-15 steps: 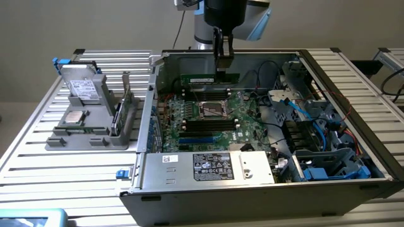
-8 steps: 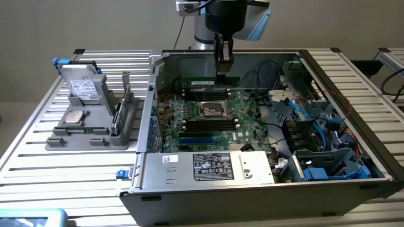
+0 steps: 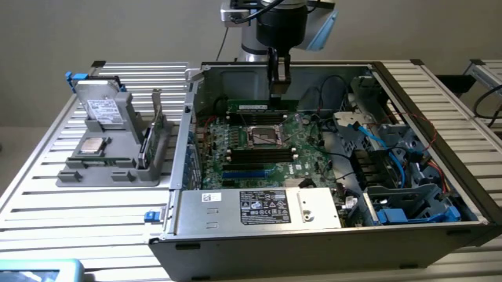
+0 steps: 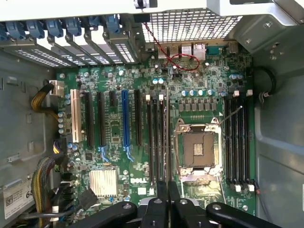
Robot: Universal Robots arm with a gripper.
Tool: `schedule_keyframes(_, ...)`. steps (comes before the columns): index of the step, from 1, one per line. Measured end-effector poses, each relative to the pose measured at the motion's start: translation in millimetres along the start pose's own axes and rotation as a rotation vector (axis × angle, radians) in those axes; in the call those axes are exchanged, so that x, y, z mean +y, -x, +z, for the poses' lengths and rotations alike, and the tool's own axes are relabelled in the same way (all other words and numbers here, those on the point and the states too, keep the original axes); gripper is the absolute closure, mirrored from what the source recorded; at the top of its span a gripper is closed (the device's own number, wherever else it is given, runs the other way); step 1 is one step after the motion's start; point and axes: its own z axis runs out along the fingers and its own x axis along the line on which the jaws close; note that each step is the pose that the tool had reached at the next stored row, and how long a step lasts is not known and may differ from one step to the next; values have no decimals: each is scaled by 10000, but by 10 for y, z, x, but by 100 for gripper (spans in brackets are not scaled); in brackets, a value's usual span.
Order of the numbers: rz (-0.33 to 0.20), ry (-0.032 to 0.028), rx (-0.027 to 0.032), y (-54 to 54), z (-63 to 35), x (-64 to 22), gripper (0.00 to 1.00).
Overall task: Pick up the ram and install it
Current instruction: 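Insert the ram into the slot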
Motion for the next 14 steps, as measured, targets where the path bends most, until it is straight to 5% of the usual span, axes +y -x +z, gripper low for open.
schedule_keyframes(14, -148, -7, -2, 7, 120, -27, 87)
